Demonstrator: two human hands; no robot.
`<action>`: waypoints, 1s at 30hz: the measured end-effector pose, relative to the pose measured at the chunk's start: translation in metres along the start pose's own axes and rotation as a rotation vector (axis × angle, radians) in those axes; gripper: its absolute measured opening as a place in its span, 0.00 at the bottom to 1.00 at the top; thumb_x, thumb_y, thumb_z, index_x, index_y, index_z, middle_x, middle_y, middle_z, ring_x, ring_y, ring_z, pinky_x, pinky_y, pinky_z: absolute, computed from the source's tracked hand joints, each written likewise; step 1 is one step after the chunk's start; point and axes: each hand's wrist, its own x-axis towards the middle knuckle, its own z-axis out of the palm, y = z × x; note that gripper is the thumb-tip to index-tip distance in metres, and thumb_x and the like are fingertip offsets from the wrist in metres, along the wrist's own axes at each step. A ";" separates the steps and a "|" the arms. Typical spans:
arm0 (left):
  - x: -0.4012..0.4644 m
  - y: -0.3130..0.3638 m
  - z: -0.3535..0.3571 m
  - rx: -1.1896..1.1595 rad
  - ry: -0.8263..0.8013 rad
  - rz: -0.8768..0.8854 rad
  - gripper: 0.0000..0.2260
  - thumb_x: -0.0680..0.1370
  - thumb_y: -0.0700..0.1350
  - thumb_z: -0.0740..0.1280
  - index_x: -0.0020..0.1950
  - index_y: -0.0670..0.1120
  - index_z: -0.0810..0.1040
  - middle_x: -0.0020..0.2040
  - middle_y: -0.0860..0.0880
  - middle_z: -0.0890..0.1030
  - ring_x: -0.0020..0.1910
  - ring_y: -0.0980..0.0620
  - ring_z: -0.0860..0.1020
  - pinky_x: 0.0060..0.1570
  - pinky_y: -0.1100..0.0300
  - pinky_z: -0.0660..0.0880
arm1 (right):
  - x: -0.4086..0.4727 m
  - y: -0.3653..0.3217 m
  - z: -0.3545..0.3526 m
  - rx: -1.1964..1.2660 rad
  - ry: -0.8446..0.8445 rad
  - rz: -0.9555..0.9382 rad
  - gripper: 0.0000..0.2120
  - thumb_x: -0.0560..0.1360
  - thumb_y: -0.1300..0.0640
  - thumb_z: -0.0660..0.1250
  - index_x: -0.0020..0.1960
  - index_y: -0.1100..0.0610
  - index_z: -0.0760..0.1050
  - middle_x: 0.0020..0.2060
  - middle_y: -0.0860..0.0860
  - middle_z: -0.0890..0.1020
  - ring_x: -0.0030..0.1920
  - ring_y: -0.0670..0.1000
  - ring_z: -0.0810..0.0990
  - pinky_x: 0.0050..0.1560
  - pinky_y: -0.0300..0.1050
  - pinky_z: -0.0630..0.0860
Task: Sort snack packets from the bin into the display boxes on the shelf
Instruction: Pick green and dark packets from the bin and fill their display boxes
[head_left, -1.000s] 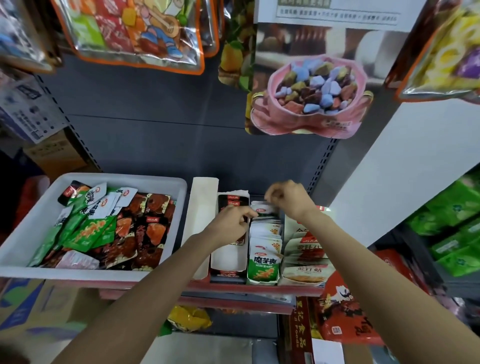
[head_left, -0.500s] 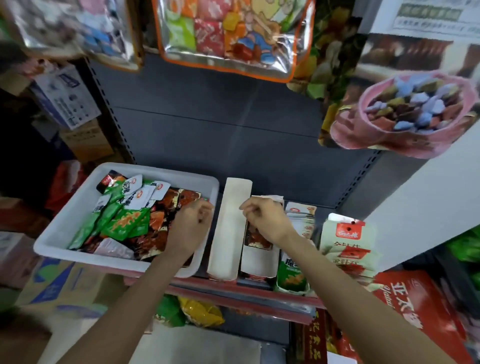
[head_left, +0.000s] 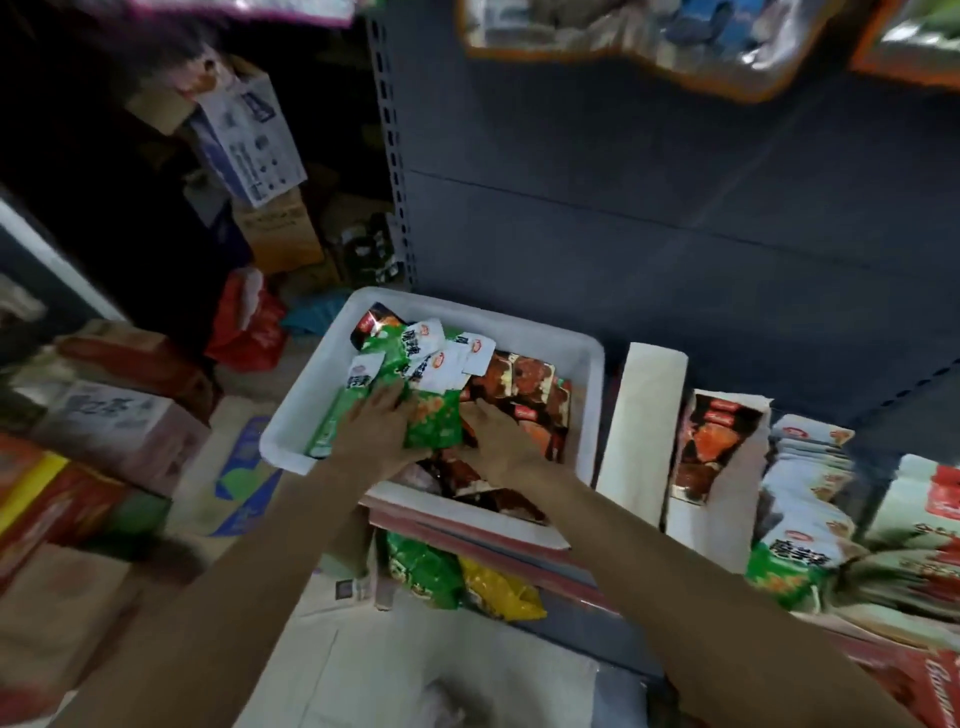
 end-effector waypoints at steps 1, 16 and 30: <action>-0.001 0.002 0.000 0.008 0.014 0.028 0.33 0.77 0.58 0.63 0.76 0.47 0.56 0.78 0.45 0.51 0.76 0.43 0.53 0.73 0.48 0.56 | 0.002 0.000 0.002 -0.016 -0.004 0.005 0.30 0.81 0.49 0.58 0.77 0.57 0.50 0.77 0.55 0.49 0.77 0.52 0.48 0.73 0.43 0.51; -0.026 0.022 -0.019 -0.005 0.171 0.286 0.20 0.78 0.31 0.59 0.68 0.43 0.68 0.35 0.48 0.70 0.34 0.48 0.71 0.34 0.58 0.67 | -0.007 -0.008 -0.010 0.496 0.198 0.181 0.19 0.81 0.51 0.57 0.67 0.61 0.72 0.65 0.57 0.74 0.65 0.56 0.72 0.64 0.46 0.67; -0.023 0.159 -0.041 -0.928 0.212 0.305 0.30 0.76 0.47 0.69 0.75 0.49 0.59 0.73 0.47 0.65 0.69 0.50 0.68 0.68 0.51 0.66 | -0.114 0.091 -0.089 1.102 0.680 0.126 0.12 0.75 0.69 0.63 0.50 0.54 0.68 0.34 0.48 0.79 0.31 0.43 0.77 0.34 0.40 0.76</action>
